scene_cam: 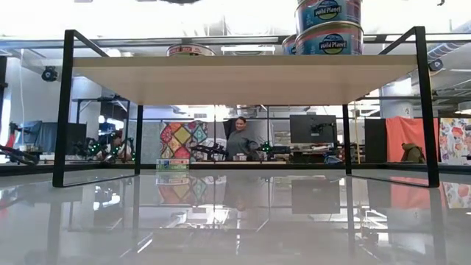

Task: Stack canned seafood by type on shelf
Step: Put the green tuna can on the shelf

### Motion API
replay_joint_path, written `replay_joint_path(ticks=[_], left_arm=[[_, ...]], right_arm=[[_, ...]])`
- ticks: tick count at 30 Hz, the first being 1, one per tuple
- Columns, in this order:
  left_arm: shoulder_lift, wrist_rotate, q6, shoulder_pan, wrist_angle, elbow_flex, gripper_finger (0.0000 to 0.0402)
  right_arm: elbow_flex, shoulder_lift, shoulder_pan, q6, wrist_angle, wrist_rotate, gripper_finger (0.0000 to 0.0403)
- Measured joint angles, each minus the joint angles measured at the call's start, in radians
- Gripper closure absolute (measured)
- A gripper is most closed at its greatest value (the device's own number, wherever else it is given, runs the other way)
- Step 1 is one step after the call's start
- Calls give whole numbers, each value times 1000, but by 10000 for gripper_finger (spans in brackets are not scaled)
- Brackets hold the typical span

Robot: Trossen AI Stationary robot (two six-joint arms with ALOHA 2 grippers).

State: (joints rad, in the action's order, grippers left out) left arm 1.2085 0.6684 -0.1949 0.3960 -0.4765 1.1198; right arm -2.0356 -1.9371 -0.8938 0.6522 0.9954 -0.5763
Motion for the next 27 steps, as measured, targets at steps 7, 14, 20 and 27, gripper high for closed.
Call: replay_joint_path(ticks=[7,14,20,27], left_arm=[[16,-190,113,-221,-78,-1,21],[18,-258,154,-299,-79,-2,17],[0,-296,94,-264,-79,-2,18],[23,-282,-93,-82,-75,-2,19]], right_arm=[[0,13,-64,79,27,-91,87],[0,15,-94,108,70,-121,81],[0,16,-92,101,107,-135,83],[0,22,-89,82,110,-152,85]])
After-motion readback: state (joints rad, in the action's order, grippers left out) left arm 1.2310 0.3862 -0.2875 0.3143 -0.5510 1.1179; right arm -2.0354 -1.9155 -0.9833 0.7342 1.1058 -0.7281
